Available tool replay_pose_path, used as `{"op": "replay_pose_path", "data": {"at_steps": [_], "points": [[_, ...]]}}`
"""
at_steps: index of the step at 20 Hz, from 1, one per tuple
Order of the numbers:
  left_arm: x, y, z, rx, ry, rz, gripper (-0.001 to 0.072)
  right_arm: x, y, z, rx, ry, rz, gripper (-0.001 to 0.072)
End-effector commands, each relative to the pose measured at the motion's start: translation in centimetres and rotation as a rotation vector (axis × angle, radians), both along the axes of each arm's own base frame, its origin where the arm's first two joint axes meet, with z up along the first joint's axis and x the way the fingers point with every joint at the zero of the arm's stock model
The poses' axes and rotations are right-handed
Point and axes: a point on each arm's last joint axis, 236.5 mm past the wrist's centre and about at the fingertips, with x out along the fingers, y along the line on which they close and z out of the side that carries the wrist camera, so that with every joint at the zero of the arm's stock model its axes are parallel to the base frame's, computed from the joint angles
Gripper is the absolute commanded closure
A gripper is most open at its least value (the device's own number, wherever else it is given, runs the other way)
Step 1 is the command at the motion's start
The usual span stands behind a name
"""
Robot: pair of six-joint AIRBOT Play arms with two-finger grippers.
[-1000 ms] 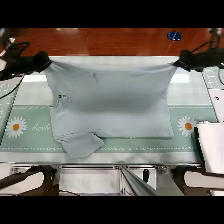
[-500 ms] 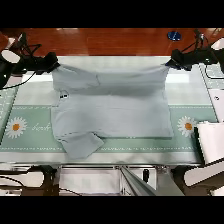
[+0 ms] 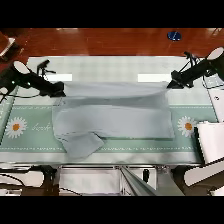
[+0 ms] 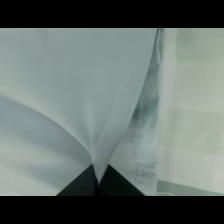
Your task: Fold the shirts.
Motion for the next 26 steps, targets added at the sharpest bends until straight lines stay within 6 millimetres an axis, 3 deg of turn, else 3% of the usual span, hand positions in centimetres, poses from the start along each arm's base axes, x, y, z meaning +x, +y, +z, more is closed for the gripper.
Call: {"op": "replay_pose_path", "data": {"at_steps": [1,2,3,4,5,7,10,11,13,15,17,20,26], "points": [[-2.7,0.7,-2.0,0.012,0.085,-0.013,0.0687,-2.4,-0.2,-2.2,-0.019,0.084,0.013,0.0693],[-2.5,0.6,-1.9,0.006,0.078,-0.006,0.0684,-2.2,0.1,-2.2,-0.022,0.078,0.011,0.0685],[-2.4,0.4,-1.8,-0.004,0.08,0.005,0.0617,-2.1,0.2,-2.3,-0.027,0.085,-0.008,0.0521],[-2.5,0.0,-1.6,-0.021,0.085,0.01,0.033,-2.3,0.5,-2.2,-0.024,0.098,-0.008,0.0295],[-2.8,0.0,-1.4,-0.023,0.099,0.005,0.0196,-2.8,0.7,-2.0,-0.024,0.118,-0.004,0.0306],[-3.3,0.5,-0.3,-0.028,0.105,0.005,0.0197,-3.7,-0.8,-0.8,-0.087,0.121,0.011,0.0306],[-4.9,2.3,1.7,-0.023,0.058,0.051,0.0197,-5.4,-5.9,2.7,-0.24,0.051,-0.064,0.0305],[-6.1,3.1,1.7,-0.017,0.039,0.074,0.0197,-6.3,-7.1,3.5,-0.253,0.009,-0.115,0.0306],[-10.4,4.5,0.3,-0.015,0.048,0.17,0.0198,-9.3,-8.2,3.3,-0.247,-0.05,-0.229,0.0306],[-14.3,4.0,-1.1,-0.091,0.068,0.294,0.0198,-12.6,-6.5,1.8,-0.176,-0.09,-0.309,0.0306],[-16.7,2.8,-1.5,-0.197,0.077,0.405,0.0198,-14.8,-3.3,0.4,-0.076,-0.121,-0.359,0.0307],[-19.8,1.4,-1.4,-0.262,0.147,0.426,0.0199,-16.6,0.8,-0.4,0.072,-0.134,-0.377,0.0307],[-22.0,-0.4,-2.6,-0.277,0.227,0.412,0.02,-17.4,1.7,-0.7,0.097,-0.117,-0.366,0.0308]]}}
